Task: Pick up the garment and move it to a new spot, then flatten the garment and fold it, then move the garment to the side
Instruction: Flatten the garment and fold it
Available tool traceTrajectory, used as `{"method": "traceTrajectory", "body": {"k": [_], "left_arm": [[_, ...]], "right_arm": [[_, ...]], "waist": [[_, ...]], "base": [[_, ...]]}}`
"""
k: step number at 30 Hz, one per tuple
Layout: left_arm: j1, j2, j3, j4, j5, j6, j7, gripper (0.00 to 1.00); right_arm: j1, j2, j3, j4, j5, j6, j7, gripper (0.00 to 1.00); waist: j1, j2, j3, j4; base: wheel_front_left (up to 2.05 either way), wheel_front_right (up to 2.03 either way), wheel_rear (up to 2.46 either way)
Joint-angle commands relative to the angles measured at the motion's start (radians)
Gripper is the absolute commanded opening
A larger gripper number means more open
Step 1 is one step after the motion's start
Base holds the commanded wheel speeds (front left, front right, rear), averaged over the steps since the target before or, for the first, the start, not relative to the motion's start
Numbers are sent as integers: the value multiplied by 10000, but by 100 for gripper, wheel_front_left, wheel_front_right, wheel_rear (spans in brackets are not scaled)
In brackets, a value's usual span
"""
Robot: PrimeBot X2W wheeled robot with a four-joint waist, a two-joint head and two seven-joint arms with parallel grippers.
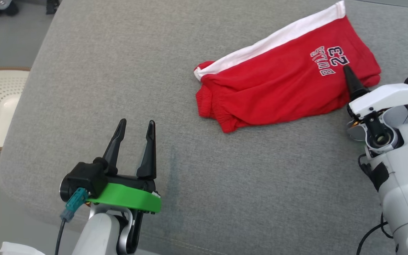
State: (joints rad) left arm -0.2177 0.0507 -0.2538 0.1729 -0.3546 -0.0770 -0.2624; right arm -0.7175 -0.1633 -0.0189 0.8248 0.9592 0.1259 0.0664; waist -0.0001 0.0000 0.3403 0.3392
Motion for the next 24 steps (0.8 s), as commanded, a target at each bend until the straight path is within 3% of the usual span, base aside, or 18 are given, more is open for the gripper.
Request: {"method": "traceTrajectory", "body": {"k": [1,10,11,12,24], "left_arm": [[-186,6,-39,-37,-38,66,-25,100],[-299,7,-358,-92,-257,201,-25,100],[-312,7,-394,-80,-288,226,-25,100],[-323,7,-418,-70,-300,238,-25,100],[-343,7,-289,124,-179,191,-25,100]], "right_arm": [[137,433,97,463,231,87,262,100],[-730,187,-20,1597,40,87,333,100],[-806,137,-16,1729,-12,85,282,45],[-871,103,-28,1827,-48,84,216,0],[-846,130,307,1827,7,38,-340,0]], "waist": [[1,0,242,320],[1,0,485,574],[1,0,499,591],[1,0,505,599],[1,0,134,70]], "base": [[0,0,0],[0,0,0],[0,0,0],[0,0,0],[0,0,0]]}}
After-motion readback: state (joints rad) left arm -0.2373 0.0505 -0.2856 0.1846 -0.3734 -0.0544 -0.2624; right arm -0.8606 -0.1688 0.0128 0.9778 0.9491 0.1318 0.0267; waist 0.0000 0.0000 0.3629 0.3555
